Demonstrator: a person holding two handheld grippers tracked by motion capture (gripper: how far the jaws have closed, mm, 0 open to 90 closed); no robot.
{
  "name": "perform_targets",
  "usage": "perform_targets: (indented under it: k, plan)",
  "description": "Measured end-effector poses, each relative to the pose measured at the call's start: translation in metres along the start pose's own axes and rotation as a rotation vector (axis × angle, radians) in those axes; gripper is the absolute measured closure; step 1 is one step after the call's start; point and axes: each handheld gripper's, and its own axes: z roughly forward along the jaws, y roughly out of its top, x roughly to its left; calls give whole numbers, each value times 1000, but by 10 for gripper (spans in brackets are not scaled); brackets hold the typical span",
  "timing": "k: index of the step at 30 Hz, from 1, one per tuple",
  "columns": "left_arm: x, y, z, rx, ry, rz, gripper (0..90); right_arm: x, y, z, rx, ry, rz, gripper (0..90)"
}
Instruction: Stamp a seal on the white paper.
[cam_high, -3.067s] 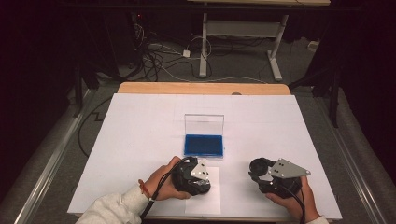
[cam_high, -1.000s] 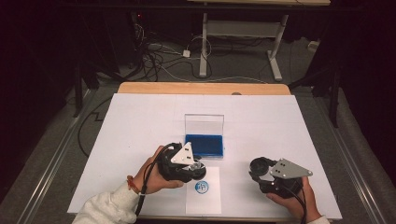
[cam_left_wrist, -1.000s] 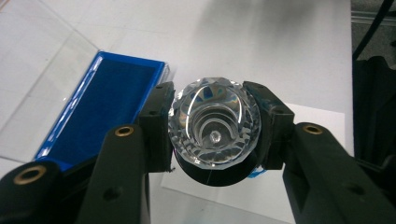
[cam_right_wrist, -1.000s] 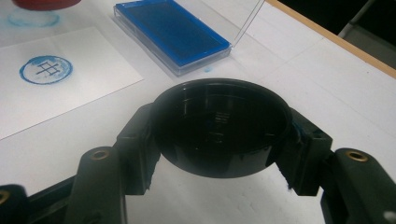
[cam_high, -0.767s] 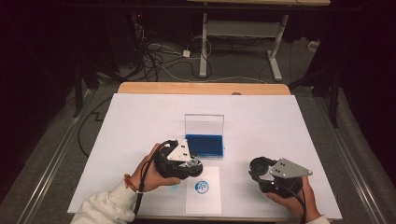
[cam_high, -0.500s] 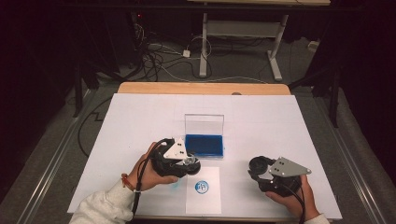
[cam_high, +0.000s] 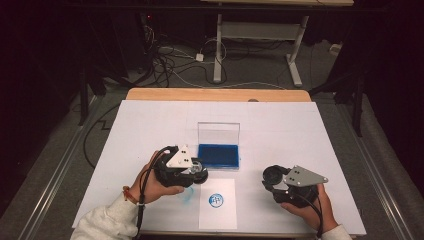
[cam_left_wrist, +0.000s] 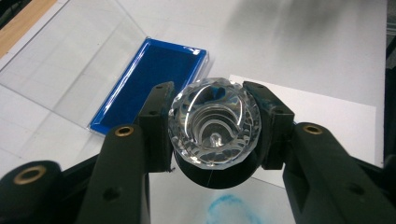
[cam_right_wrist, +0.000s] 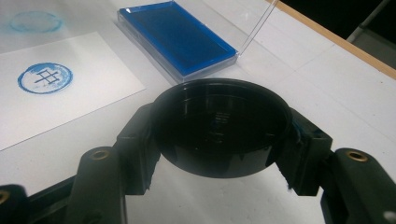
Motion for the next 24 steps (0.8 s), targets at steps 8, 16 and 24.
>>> perform_targets:
  k: [8,16,24]
  plan:
    - [0,-2,-5,-4,16,-7,546,1,2,3,-3,15,-4,386]
    - [3,-4,-7,-15,20,-13,545,2,4,5,0,19,-10,386]
    - [8,-8,-11,-25,31,-30,546,2,2,9,11,28,-9,386]
